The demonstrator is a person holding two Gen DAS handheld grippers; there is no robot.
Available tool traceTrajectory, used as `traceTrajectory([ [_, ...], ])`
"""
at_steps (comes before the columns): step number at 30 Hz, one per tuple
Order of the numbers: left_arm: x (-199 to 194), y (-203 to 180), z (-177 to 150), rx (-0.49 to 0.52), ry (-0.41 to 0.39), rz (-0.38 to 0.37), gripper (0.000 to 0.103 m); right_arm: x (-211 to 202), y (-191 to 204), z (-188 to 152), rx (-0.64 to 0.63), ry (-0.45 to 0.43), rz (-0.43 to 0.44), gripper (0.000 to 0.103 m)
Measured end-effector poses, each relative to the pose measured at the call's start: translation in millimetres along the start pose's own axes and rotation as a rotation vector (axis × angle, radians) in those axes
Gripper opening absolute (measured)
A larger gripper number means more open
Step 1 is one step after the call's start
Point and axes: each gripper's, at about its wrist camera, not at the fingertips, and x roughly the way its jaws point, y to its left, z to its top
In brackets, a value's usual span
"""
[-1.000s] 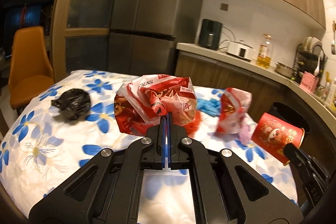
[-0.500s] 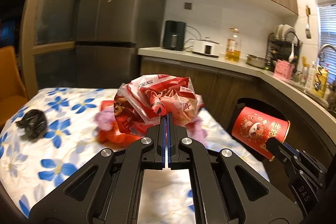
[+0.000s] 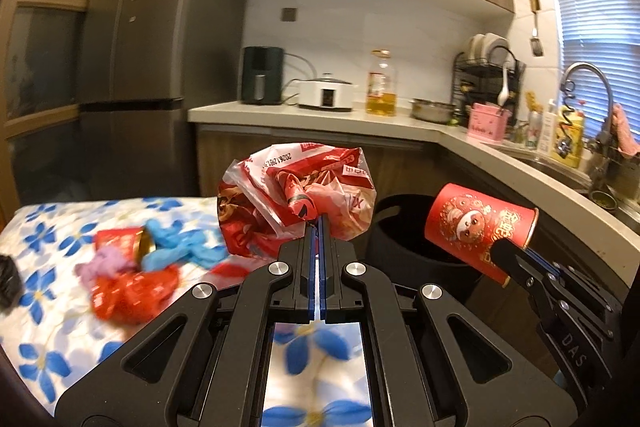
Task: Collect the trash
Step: 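Carry the red cup and snack bag in both tools over the black bin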
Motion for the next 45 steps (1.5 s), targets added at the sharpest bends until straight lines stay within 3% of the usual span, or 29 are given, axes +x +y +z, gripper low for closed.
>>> traceTrajectory([
  [16, 76.2, -79.0, 19.0, 0.066, -0.005, -0.153, 0.000, 33.7, -65.7, 23.3, 0.060, -0.030, -0.127, 0.004],
  [42, 144.9, -100.1, 3.3, 0.060, 0.082, -0.247, 0.000, 74.9, -98.8, 21.0, 0.091, 0.033, -0.150, 0.005],
  [45, 149.8, -101.5, 0.7, 0.065, 0.092, -0.246, 0.001, 78.3, -102.5, 19.2, 0.114, 0.042, -0.147, 0.009],
])
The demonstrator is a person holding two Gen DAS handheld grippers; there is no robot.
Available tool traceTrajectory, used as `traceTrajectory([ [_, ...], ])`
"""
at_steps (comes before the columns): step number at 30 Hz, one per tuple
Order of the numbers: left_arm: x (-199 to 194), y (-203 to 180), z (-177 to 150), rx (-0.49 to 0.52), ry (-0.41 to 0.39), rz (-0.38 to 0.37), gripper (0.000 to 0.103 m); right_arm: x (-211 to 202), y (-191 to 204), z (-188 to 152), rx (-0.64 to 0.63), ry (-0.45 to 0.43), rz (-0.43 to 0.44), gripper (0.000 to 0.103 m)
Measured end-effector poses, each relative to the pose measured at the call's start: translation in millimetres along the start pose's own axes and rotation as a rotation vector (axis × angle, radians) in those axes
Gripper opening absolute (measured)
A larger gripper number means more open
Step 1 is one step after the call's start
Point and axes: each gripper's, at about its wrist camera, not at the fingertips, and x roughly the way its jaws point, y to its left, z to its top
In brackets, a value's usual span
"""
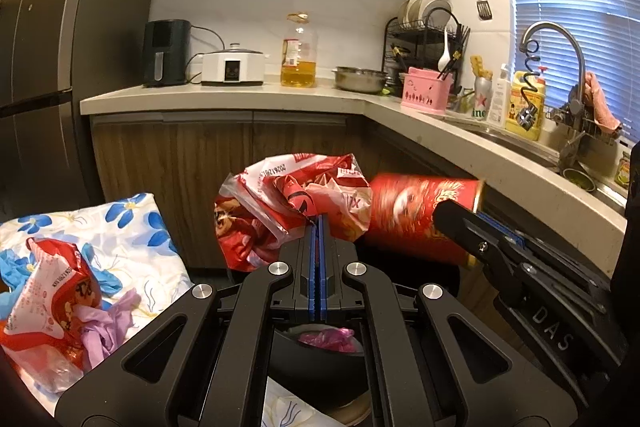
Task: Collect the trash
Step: 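Carry the red cup and snack bag in both tools over the black bin, then open both tools to drop the cup and snack bag into the bin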
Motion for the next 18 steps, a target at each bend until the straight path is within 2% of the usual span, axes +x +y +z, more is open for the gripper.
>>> traceTrajectory([
  [3, 5.0, 1.5, -2.4, -0.006, 0.013, -0.013, 0.001, 2.3, -4.0, -0.1, 0.021, 0.006, -0.001, 0.020],
  [4, 6.4, 1.3, -3.2, -0.004, 0.019, -0.015, 0.001, 2.1, -4.5, -0.3, 0.020, 0.005, -0.003, 0.027],
  [9, 14.6, 0.6, -9.4, 0.010, 0.052, -0.017, 0.005, -2.0, -10.4, -4.0, 0.045, 0.006, -0.024, 0.037],
  [11, 16.4, 2.8, -12.1, 0.004, 0.062, -0.016, 0.016, -5.0, -11.8, -5.7, 0.051, 0.003, -0.033, 0.044],
  [12, 17.1, 3.7, -13.3, 0.001, 0.068, -0.020, 0.018, -7.6, -12.1, -6.8, 0.054, 0.000, -0.039, 0.045],
  [14, 16.3, 5.4, -15.7, -0.009, 0.068, -0.012, 0.034, -10.6, -12.9, -7.7, 0.060, -0.002, -0.039, 0.048],
  [18, 7.1, 12.1, -17.3, -0.038, 0.061, 0.002, 0.053, -13.7, -10.9, -9.3, 0.059, 0.001, -0.044, 0.051],
])
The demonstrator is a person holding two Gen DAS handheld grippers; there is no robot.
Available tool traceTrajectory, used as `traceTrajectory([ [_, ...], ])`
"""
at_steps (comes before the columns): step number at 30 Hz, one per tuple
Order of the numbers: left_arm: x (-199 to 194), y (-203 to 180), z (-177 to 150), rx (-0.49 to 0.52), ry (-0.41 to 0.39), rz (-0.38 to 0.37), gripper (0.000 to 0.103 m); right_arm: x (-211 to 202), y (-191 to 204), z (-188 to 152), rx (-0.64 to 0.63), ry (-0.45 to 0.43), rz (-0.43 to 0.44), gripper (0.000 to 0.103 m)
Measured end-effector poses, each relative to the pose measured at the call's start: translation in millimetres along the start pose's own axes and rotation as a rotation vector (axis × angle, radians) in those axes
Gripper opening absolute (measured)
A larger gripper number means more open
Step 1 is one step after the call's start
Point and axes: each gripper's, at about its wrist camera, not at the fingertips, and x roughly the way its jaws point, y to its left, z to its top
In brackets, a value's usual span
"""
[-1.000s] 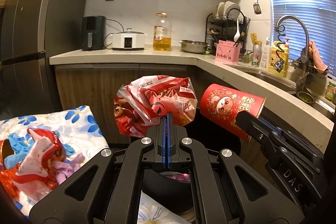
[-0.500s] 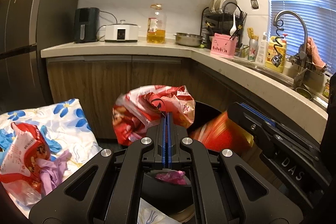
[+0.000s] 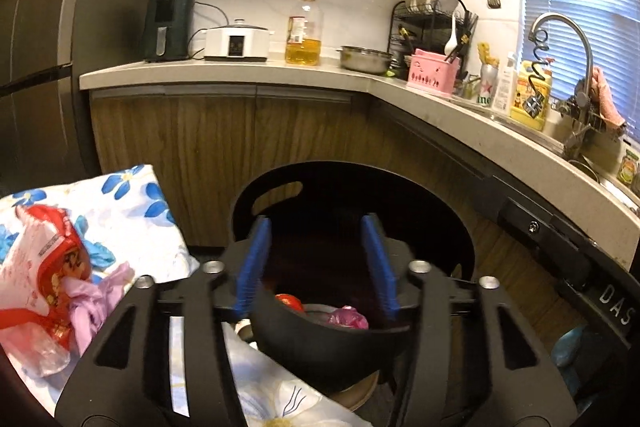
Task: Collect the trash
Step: 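Open both tools to drop the cup and snack bag into the bin, then grasp the red-white plastic bag with the left tool while the right tool reaches toward the pink glove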
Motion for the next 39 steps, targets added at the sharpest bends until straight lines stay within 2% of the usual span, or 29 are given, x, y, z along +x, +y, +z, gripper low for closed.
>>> traceTrajectory([
  [4, -21.1, 6.5, -3.4, -0.004, -0.035, 0.062, 0.069, -3.2, 5.4, -4.2, -0.011, 0.006, -0.006, 0.056],
  [8, -47.4, 16.8, -6.5, -0.035, -0.064, 0.129, 0.075, -8.8, 13.2, -7.5, -0.021, 0.004, 0.002, 0.062],
  [11, -70.5, 25.7, -9.5, -0.048, -0.100, 0.195, 0.075, -14.9, 20.5, -9.9, -0.021, 0.001, 0.021, 0.067],
  [16, -106.1, 46.6, -16.9, -0.067, -0.152, 0.292, 0.075, -24.7, 37.2, -17.0, -0.034, 0.003, 0.050, 0.068],
  [22, -138.5, 86.2, -34.4, -0.131, -0.154, 0.389, 0.075, -30.6, 65.3, -32.0, -0.071, 0.015, 0.080, 0.068],
  [27, -151.6, 109.9, -48.6, -0.150, -0.132, 0.421, 0.075, -25.7, 89.6, -46.8, -0.089, 0.048, 0.128, 0.068],
  [30, -154.7, 119.7, -52.6, -0.147, -0.130, 0.411, 0.075, -22.9, 103.1, -55.0, -0.096, 0.064, 0.146, 0.068],
  [39, -127.5, 137.7, -51.3, -0.110, -0.067, 0.386, 0.075, -6.4, 125.8, -65.6, -0.123, 0.100, 0.175, 0.068],
])
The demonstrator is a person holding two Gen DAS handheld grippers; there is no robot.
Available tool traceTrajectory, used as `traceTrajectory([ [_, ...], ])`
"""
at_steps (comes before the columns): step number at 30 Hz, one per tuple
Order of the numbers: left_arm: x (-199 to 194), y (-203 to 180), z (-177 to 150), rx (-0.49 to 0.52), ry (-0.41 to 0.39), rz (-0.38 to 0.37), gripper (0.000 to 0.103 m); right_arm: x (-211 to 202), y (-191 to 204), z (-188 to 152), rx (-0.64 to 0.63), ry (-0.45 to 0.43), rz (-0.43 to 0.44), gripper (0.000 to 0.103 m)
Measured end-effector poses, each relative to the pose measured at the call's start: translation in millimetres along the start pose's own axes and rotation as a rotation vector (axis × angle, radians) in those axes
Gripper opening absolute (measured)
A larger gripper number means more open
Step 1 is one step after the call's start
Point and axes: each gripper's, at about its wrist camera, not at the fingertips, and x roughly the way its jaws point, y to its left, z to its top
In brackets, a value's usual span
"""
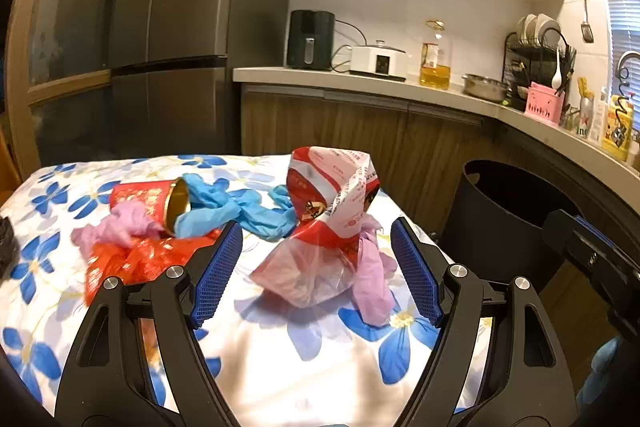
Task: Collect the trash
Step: 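Grasp the red-white plastic bag with the left tool while the right tool reaches toward the pink glove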
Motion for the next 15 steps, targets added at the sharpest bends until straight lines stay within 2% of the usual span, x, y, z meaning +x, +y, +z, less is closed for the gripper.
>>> traceTrajectory([
  [3, 16.1, 1.9, 0.2, 0.013, 0.031, -0.001, 0.072, 6.0, 3.8, -1.9, -0.009, 0.009, 0.005, 0.068],
  [6, 28.0, 5.5, 0.5, 0.002, 0.065, -0.026, 0.061, 13.0, 6.1, -2.1, -0.018, 0.019, 0.003, 0.068],
  [9, 33.4, 7.2, -2.0, 0.007, 0.085, -0.053, 0.046, 19.6, 5.5, -0.5, -0.018, 0.028, 0.005, 0.068],
  [14, 38.8, 11.8, -7.4, -0.010, 0.118, -0.089, 0.012, 32.7, 9.4, -3.0, -0.025, 0.053, 0.016, 0.068],
  [15, 37.9, 13.1, -8.1, -0.015, 0.117, -0.093, 0.009, 35.3, 10.5, -3.5, -0.026, 0.059, 0.019, 0.068],
])
